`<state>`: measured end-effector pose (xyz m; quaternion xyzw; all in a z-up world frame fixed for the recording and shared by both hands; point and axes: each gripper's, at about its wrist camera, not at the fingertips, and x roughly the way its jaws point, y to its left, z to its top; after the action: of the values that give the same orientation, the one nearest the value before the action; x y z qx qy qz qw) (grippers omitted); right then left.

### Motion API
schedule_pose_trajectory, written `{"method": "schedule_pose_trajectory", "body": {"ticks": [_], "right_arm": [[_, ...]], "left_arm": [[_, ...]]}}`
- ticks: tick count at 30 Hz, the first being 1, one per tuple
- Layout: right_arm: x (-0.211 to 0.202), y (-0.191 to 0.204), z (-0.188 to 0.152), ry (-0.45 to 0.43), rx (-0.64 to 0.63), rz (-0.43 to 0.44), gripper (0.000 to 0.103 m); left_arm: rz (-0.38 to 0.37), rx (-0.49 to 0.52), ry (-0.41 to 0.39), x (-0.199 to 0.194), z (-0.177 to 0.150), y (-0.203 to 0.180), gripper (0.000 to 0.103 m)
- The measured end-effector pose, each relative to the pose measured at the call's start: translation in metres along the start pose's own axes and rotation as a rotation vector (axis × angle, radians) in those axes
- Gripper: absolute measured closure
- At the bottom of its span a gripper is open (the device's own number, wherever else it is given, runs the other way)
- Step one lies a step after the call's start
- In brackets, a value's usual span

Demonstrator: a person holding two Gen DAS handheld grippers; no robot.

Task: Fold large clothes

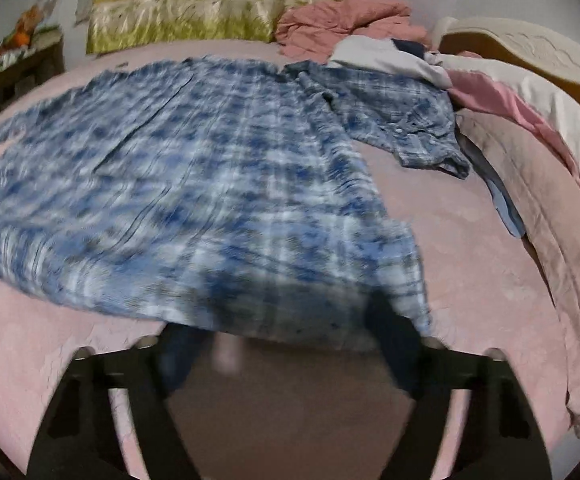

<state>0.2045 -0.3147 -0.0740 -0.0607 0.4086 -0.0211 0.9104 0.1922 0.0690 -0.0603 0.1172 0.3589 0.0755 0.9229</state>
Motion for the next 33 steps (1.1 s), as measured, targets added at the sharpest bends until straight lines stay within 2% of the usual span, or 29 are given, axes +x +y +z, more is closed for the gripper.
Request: {"method": "schedule_pose_trajectory", "body": {"ticks": [1, 2, 3, 4, 5, 6, 8, 12, 16, 19, 22, 24, 25, 26, 27, 28, 29, 30, 33], "right_arm": [[0.001, -0.006, 0.003, -0.006, 0.027, -0.002, 0.046], [0.001, -0.009, 0.007, -0.010, 0.046, 0.007, 0.063], [0.002, -0.012, 0.013, -0.012, 0.068, 0.033, 0.071], [0.002, -0.016, 0.020, -0.020, 0.089, 0.064, 0.084], [0.002, -0.018, 0.028, -0.034, 0.097, 0.086, 0.090], [0.002, -0.018, 0.037, -0.047, 0.088, 0.098, 0.092], [0.006, -0.014, 0.054, -0.067, 0.056, 0.087, 0.098], [0.027, -0.010, 0.090, -0.071, 0.041, 0.073, 0.099], [0.068, -0.003, 0.123, -0.029, 0.028, 0.055, 0.099], [0.096, 0.000, 0.135, 0.008, 0.043, 0.061, 0.099], [0.111, 0.002, 0.139, 0.024, 0.048, 0.075, 0.098], [0.113, 0.002, 0.139, -0.004, 0.040, 0.077, 0.091], [0.114, 0.001, 0.138, -0.013, 0.042, 0.064, 0.076], [0.114, -0.002, 0.137, -0.025, 0.049, 0.049, 0.052], [0.112, -0.006, 0.136, -0.048, 0.066, 0.033, 0.039], [0.108, -0.012, 0.134, -0.075, 0.088, 0.023, 0.021], [0.103, -0.018, 0.131, -0.108, 0.116, 0.023, 0.019], [0.097, -0.025, 0.129, -0.133, 0.141, 0.037, 0.019], [0.088, -0.041, 0.128, -0.151, 0.187, 0.053, 0.012]], "left_arm": [[-0.015, -0.018, 0.001, 0.001, 0.004, 0.006, 0.022], [-0.035, -0.034, 0.001, 0.004, 0.010, 0.011, 0.024], [-0.055, -0.047, -0.002, 0.005, 0.015, 0.015, 0.028], [-0.078, -0.060, -0.008, 0.007, 0.022, 0.020, 0.031], [-0.103, -0.069, -0.012, 0.011, 0.032, 0.024, 0.045], [-0.131, -0.074, -0.013, 0.014, 0.041, 0.027, 0.065], [-0.195, -0.097, -0.002, 0.025, 0.062, 0.033, 0.087], [-0.226, -0.139, 0.026, 0.054, 0.104, 0.041, 0.088], [-0.216, -0.121, 0.127, 0.096, 0.133, 0.033, 0.088], [-0.232, -0.115, 0.226, 0.126, 0.136, 0.030, 0.088], [-0.222, -0.089, 0.221, 0.136, 0.132, 0.029, 0.085], [-0.240, -0.113, 0.205, 0.140, 0.130, 0.033, 0.084], [-0.239, -0.120, 0.179, 0.138, 0.129, 0.034, 0.079], [-0.224, -0.123, 0.154, 0.135, 0.128, 0.035, 0.064], [-0.199, -0.131, 0.125, 0.131, 0.126, 0.036, 0.035], [-0.172, -0.146, 0.093, 0.126, 0.123, 0.038, 0.021], [-0.142, -0.178, 0.033, 0.117, 0.118, 0.042, 0.010], [-0.138, -0.208, -0.011, 0.109, 0.114, 0.047, 0.010], [-0.207, -0.278, -0.047, 0.104, 0.102, 0.059, 0.010]]}}
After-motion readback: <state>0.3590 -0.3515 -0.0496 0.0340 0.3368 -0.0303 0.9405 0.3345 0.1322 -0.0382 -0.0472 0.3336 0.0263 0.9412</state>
